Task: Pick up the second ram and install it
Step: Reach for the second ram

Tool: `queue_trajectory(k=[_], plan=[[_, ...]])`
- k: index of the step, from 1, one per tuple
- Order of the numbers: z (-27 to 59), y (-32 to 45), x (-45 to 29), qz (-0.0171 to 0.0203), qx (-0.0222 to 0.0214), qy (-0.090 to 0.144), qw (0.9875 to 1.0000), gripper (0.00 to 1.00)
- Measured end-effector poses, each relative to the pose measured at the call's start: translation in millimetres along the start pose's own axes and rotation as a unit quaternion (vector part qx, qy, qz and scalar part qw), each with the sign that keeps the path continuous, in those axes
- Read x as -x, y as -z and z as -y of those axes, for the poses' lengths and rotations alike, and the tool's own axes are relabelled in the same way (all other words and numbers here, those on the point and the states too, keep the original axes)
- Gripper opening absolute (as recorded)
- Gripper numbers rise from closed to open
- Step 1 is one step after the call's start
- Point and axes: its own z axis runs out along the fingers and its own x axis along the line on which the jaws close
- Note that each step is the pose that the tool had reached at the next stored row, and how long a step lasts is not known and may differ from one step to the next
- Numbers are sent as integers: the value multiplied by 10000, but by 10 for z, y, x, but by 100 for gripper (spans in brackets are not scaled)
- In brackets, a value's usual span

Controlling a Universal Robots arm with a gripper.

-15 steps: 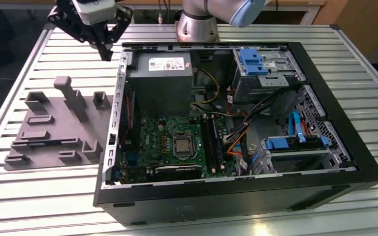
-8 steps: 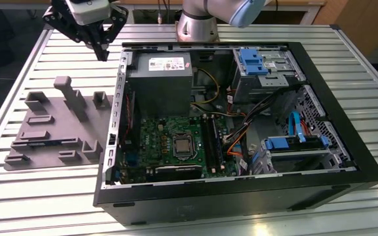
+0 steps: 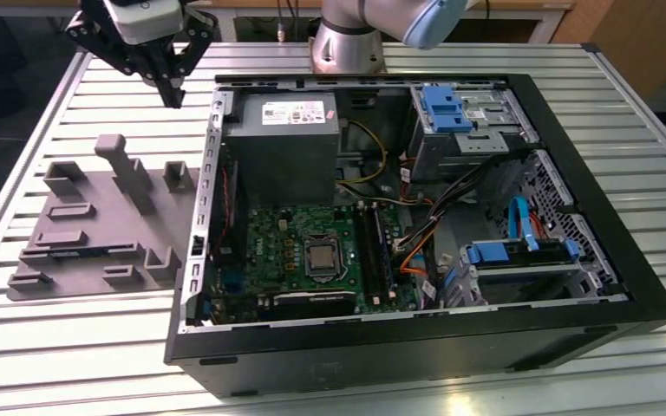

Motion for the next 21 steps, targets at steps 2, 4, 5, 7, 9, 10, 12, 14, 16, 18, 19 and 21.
queue_trajectory(k=[2, 4, 5, 7, 9, 10, 12, 14, 16, 18, 19, 21], plan=[[1, 0, -16, 0, 0, 0, 10000, 11], [3, -1, -33, 0, 0, 0, 10000, 11], [3, -1, -40, 0, 0, 0, 10000, 11], [4, -1, -57, 1, 1, 0, 10000, 11], [6, 0, -72, 0, 0, 0, 10000, 11], [6, -1, -80, 1, 0, 0, 10000, 11], [7, 0, -96, 0, 0, 0, 10000, 11], [9, 0, -112, 0, 0, 0, 10000, 11], [10, 0, -128, 1, 0, 0, 10000, 11], [11, 0, -144, 0, 0, 0, 10000, 11], [12, 0, -152, 1, 1, 0, 10000, 11], [13, 0, -167, 0, 0, 0, 10000, 11]])
